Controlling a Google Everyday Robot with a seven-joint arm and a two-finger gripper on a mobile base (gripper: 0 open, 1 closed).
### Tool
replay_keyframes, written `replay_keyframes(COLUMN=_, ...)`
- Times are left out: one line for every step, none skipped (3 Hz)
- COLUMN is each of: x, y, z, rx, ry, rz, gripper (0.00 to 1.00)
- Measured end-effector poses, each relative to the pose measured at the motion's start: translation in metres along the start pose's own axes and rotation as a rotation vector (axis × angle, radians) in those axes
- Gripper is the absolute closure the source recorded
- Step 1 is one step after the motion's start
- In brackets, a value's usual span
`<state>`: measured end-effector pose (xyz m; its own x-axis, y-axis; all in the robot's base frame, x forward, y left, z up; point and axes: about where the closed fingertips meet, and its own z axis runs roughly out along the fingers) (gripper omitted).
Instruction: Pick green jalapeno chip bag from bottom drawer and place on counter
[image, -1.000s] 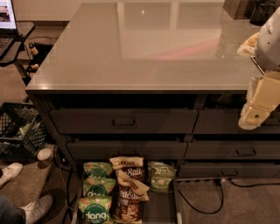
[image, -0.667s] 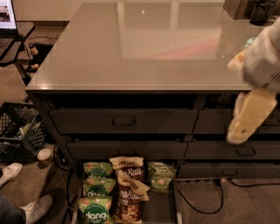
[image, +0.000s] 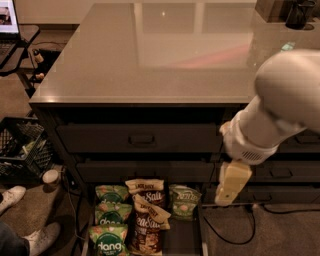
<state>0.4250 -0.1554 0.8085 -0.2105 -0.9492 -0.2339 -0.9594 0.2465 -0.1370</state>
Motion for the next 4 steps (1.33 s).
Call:
replay_keyframes(x=0.005, y=0.017, z=0.056, rx=-0.090, ry=0.010, rz=0.027, gripper=0.00)
replay_keyframes(x=0.007, y=0.019, z=0.061, rx=-0.102, ry=0.012, rz=0.030, gripper=0.00)
replay_keyframes(x=0.008, y=0.022, z=0.066, rx=-0.115, ry=-0.006, rz=0.033, gripper=0.00)
replay_keyframes(x=0.025, y=0.029, z=0.110, rx=-0.148, ry=-0.049, rz=0.054, gripper=0.00)
